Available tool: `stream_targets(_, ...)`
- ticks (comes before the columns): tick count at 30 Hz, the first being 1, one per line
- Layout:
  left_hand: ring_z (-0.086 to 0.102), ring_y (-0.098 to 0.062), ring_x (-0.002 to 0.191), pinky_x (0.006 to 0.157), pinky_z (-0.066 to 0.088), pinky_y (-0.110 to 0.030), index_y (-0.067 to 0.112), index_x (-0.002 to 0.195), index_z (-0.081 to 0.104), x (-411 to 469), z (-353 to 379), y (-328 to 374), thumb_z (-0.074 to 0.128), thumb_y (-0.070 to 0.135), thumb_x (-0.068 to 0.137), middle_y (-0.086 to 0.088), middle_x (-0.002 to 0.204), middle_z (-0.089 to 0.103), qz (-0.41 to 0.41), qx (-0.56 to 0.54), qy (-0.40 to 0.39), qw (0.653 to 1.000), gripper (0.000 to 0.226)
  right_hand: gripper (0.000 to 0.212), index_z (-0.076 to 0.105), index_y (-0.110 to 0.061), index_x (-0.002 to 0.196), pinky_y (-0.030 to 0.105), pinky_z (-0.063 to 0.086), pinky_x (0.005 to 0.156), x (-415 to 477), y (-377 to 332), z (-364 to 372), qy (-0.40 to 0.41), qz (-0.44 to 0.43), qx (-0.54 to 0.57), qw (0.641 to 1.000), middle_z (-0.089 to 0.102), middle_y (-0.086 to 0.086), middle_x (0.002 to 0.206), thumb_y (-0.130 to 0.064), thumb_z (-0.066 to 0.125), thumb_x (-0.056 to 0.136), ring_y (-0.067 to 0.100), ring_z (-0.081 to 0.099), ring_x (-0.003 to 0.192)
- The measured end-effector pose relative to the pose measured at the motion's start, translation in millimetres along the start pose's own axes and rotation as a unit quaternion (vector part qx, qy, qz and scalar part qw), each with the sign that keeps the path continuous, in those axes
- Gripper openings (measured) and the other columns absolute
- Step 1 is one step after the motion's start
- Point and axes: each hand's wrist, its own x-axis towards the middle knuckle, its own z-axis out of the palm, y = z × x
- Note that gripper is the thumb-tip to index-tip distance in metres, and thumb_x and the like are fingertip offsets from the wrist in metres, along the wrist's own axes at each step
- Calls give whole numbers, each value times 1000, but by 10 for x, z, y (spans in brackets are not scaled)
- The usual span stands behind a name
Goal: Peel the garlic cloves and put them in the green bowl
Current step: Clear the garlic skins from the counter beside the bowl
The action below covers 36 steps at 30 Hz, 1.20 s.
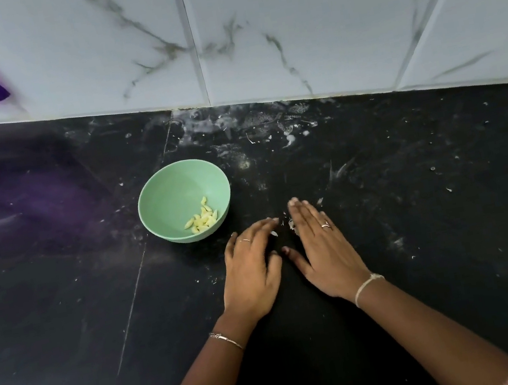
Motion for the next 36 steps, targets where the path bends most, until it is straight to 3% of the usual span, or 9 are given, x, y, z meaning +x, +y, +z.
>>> stream_targets(6, 38, -1, 129, 111, 30, -27, 14, 142, 39, -32, -35, -11, 40, 31, 83, 5, 142, 46, -74, -123, 63, 988, 62, 62, 15, -28, 155, 47, 5, 121, 32, -187, 36, -11, -123, -72, 990, 4, 3, 164, -49, 29, 99, 19, 0, 151)
stream_targets(9, 39, -4, 128, 110, 32, -29, 15, 141, 41, -33, -40, -6, 42, 30, 84, 5, 141, 47, -72, -109, 58, 990, 59, 66, 21, -21, 154, 49, 14, 121, 16, -172, 28, 2, -64, -88, 994, 7, 5, 163, -55, 22, 98, 19, 2, 151)
stream_targets(13, 43, -6, 123, 108, 35, -33, 16, 140, 43, -28, -47, -7, 41, 31, 85, 7, 133, 53, -76, -94, 52, 991, 58, 67, 17, -16, 154, 40, 10, 121, -22, -147, 1, 20, -9, -81, 996, 4, 5, 163, -55, 22, 100, 19, 1, 150)
stream_targets(19, 43, -6, 122, 109, 34, -34, 18, 141, 41, -22, -49, -4, 40, 33, 85, 7, 132, 54, -67, -82, 47, 993, 58, 54, 18, -28, 154, 41, 21, 120, 1, -157, -95, -5, -29, -35, 999, 13, 4, 162, -38, 27, 102, 27, 9, 150)
stream_targets(22, 44, -6, 120, 108, 34, -35, 18, 140, 42, -23, -54, -6, 41, 31, 85, 8, 129, 56, -66, -84, 49, 993, 56, 59, 15, -24, 155, 33, 26, 118, 14, -151, -167, -30, -35, -37, 998, 11, 1, 163, -14, 39, 101, 23, 10, 149)
stream_targets(25, 44, -5, 119, 108, 34, -36, 18, 139, 43, -16, -53, -9, 43, 26, 86, 10, 127, 57, -73, -88, 51, 992, 53, 64, 31, -14, 151, 30, 44, 105, -29, -124, -169, 4, -52, -41, 998, 31, 5, 156, 0, 52, 92, 24, 30, 142)
stream_targets(29, 44, -4, 117, 108, 34, -35, 18, 138, 44, -12, -56, 1, 43, 24, 86, 11, 124, 57, -76, -94, 52, 991, 52, 56, 64, -7, 124, 29, 59, 76, -51, -42, -73, 84, -79, -31, 993, 64, 8, 122, 7, 73, 70, 25, 61, 110)
stream_targets(33, 45, -6, 116, 106, 34, -33, 17, 137, 45, -7, -52, 0, 43, 24, 86, 10, 123, 59, -80, -98, 54, 990, 52, 47, 70, -10, 106, 26, 58, 67, -17, 2, -52, 138, -113, -28, 984, 68, 3, 101, 10, 74, 64, 20, 64, 89)
stream_targets(36, 44, -5, 116, 106, 33, -30, 18, 137, 45, -9, -51, 0, 43, 24, 86, 11, 123, 58, -85, -102, 55, 990, 52, 44, 64, -9, 110, 30, 57, 59, -7, 27, -40, 153, -122, -19, 980, 66, 4, 94, 10, 64, 69, 22, 62, 83)
